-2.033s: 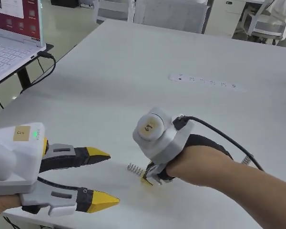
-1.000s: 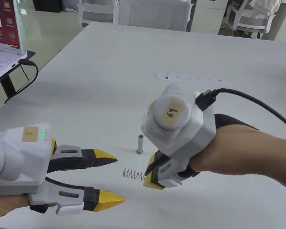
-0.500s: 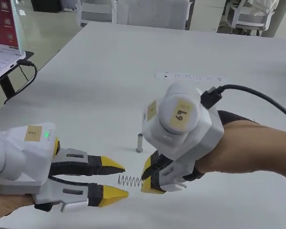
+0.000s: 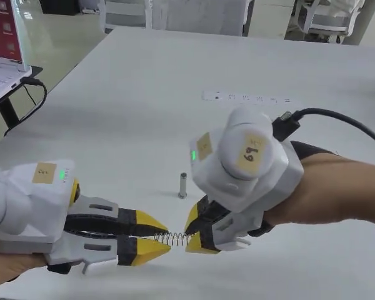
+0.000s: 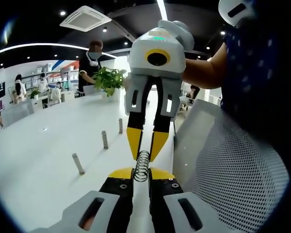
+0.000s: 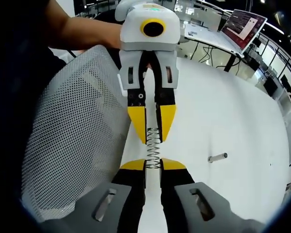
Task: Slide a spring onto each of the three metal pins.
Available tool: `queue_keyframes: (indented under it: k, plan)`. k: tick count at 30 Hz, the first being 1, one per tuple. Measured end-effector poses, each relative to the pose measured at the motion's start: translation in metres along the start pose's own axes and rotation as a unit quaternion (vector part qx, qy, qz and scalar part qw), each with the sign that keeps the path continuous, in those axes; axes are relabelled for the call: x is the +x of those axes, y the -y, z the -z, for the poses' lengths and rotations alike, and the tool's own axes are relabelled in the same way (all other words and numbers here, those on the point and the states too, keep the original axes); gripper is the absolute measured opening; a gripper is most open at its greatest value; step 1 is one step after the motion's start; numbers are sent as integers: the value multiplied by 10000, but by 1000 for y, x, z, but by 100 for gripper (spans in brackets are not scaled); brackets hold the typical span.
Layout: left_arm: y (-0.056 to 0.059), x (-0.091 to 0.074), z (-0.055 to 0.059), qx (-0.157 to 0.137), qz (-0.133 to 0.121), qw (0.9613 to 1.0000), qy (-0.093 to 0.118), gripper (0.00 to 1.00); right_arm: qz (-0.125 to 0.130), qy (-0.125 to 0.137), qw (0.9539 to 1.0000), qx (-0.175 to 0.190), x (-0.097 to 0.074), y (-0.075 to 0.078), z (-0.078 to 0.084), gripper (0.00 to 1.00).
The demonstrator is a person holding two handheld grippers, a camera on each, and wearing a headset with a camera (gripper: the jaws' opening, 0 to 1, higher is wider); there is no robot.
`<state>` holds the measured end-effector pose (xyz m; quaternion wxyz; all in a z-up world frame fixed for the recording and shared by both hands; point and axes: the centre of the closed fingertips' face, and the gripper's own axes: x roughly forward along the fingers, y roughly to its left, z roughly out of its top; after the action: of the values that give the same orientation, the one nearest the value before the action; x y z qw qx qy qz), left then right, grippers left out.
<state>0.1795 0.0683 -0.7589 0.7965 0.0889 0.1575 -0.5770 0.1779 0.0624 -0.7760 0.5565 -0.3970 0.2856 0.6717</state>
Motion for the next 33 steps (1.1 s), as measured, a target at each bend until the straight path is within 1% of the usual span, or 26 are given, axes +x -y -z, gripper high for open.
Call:
queue_keyframes:
  k: [4,10,13,19,25,28,31,33]
  plan:
    - [2,1,-1,-22,51,10000,20,3,-24,43,10000,17,-1,0,1,8]
    - [5,2,-2,-55,111,9999,22,2,-68,131,9998,135,0,-2,1,9]
    - [6,1,-7,-71,141,9998,110,2,-98,138,9997,176,4,-2,3,9]
    - [7,1,-13,-10,160,9997,161,2,-119,152,9995,247,8,-3,5,10]
    - [6,2,-11,-59,143,9997,175,3,-91,171,9994,275,5,-2,5,9]
    - [6,3,-9,-45,154,9998,128,3,-81,161,9994,290,1,-2,2,9]
    - [6,4,-6,-21,155,9999,47,3,-86,210,9992,333,-3,-2,-3,8]
    - [5,4,-6,-13,141,9999,40,3,-54,208,9992,343,-6,-1,-5,8]
